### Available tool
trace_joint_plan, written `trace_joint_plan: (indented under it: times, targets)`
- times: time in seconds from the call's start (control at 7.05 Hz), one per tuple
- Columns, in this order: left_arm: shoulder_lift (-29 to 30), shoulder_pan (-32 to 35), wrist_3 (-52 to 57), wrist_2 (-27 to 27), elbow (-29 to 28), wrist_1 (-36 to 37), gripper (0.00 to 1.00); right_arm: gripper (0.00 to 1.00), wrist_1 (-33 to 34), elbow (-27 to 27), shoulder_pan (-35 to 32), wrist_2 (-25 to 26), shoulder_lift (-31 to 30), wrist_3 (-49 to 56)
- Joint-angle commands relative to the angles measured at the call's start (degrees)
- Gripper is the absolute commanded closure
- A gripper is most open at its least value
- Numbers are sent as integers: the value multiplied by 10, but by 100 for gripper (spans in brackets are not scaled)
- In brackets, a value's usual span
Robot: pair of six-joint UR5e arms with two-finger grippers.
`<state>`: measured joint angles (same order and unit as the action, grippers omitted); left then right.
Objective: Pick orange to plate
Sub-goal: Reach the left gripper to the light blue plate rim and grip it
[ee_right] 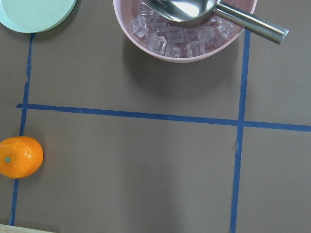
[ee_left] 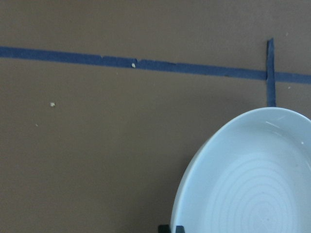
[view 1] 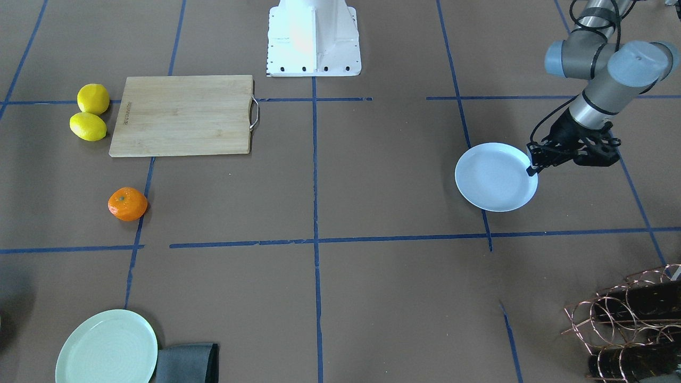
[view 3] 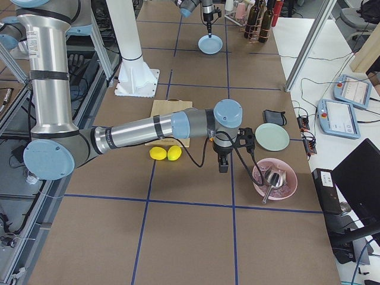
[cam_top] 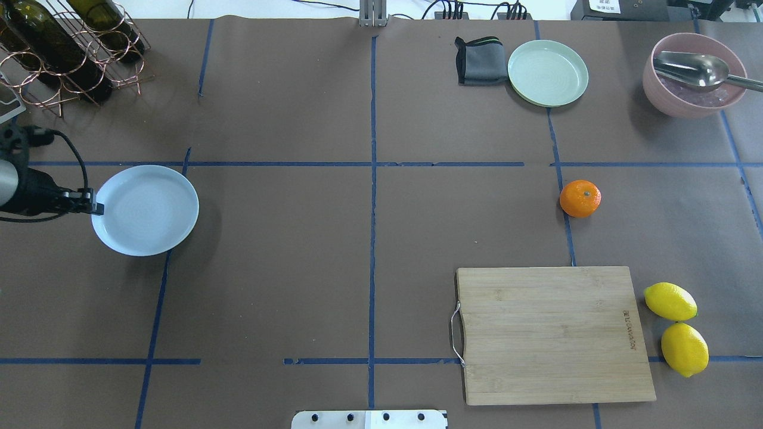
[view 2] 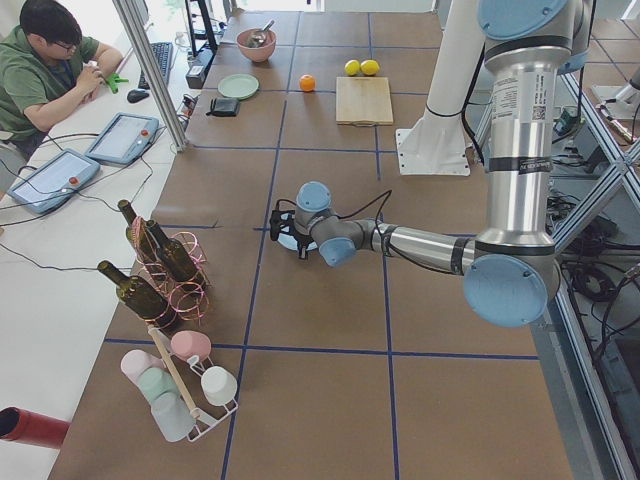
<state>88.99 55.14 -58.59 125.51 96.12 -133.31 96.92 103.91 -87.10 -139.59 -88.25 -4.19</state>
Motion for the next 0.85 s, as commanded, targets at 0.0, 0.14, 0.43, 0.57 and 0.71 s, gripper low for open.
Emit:
trace_joint_plan:
  times: [0.0,0.14,0.43,0.57,0.71]
  targets:
    - [73,84,42,84,8,115,100,0,0,-1,5,-2,8,0]
    - [153,84,37,81,0,185,100,0,0,0,14,0,17,0]
    - [254,59,-35,68,-22,246,100,0,-1,1,33,4,28,-67]
    - [283,-5,-109,45,-26,244,100,0,-2,3,33,4,30,-75]
    - [323,-62,-187,-3,-39,240,100,0,-5,3,33,3,30,-77]
